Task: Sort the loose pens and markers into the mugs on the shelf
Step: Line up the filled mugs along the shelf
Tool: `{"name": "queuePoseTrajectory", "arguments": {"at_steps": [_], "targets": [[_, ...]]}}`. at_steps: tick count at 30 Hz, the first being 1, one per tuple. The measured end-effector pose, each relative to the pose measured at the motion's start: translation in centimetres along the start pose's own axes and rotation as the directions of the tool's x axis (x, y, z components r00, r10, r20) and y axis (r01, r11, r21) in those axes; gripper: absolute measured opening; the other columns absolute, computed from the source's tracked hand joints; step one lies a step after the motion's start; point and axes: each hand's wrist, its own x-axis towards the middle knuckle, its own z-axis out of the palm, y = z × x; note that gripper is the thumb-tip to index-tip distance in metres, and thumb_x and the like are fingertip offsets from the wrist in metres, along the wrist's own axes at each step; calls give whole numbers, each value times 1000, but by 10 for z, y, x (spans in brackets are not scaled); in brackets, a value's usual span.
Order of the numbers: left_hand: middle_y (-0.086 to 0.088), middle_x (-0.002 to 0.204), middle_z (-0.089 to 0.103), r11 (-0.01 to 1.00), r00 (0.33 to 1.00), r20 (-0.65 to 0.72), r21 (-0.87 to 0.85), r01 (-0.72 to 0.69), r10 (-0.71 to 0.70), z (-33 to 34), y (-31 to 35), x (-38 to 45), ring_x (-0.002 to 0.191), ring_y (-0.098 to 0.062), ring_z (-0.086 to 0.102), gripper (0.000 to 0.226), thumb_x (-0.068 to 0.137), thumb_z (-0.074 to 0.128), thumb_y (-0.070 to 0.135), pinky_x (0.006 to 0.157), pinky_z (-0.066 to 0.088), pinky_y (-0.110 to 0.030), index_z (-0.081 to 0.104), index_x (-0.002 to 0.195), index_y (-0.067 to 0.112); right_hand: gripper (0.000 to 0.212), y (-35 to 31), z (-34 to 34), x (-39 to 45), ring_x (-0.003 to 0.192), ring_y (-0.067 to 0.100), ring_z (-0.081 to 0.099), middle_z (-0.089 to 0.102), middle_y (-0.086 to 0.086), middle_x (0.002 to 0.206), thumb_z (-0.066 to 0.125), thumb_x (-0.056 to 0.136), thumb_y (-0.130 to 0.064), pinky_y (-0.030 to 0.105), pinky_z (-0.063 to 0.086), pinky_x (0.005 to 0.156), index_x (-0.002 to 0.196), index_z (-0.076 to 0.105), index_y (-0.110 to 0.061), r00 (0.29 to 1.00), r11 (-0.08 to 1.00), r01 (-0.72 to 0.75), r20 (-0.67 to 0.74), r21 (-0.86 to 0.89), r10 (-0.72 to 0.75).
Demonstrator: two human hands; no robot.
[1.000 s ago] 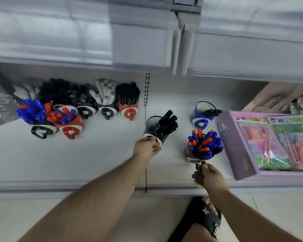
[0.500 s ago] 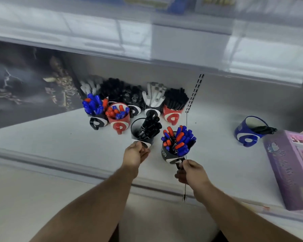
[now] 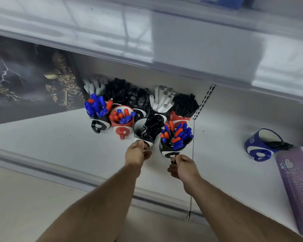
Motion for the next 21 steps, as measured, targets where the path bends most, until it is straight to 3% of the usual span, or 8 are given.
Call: {"name": "queuePoseTrajectory", "arguments": {"at_steps": [4, 15, 18, 21], "targets": [[-1, 77, 63, 978, 995, -63, 202, -59, 73, -2, 3, 9, 64, -19, 52, 24, 99, 51, 26, 65, 46, -26, 68, 84, 18, 27, -8, 8, 10, 72, 25, 66, 66, 14, 86, 44, 102, -25, 35, 52, 70, 93, 63, -10, 1000, 1000, 7, -8, -22, -7], [1, 83, 69, 968, 994, -94, 246, -38, 63, 4, 15, 23, 83, -21, 68, 20, 96, 58, 33, 60, 45, -23, 69, 103, 18, 24, -28, 19, 21, 76, 20, 67, 66, 5, 89, 44, 103, -33, 36, 52, 76, 95, 65, -26, 999, 997, 28, 20, -69, -26], [2, 81, 68, 965, 992, -106, 261, -37, 67, 3, 17, 25, 86, -23, 70, 16, 95, 58, 33, 60, 45, -23, 66, 99, 19, 24, -29, 21, 25, 75, 21, 68, 66, 4, 88, 44, 103, -33, 36, 53, 76, 96, 65, -25, 999, 997, 42, 13, -65, -41], [2, 79, 67, 960, 989, -121, 276, -52, 88, 3, 16, 28, 87, -26, 70, 12, 93, 62, 32, 71, 53, -31, 60, 84, 25, 24, -29, 25, 29, 73, 20, 68, 65, 3, 86, 44, 103, -33, 35, 53, 75, 99, 65, -23, 999, 997, 52, 3, -57, -52]]}}
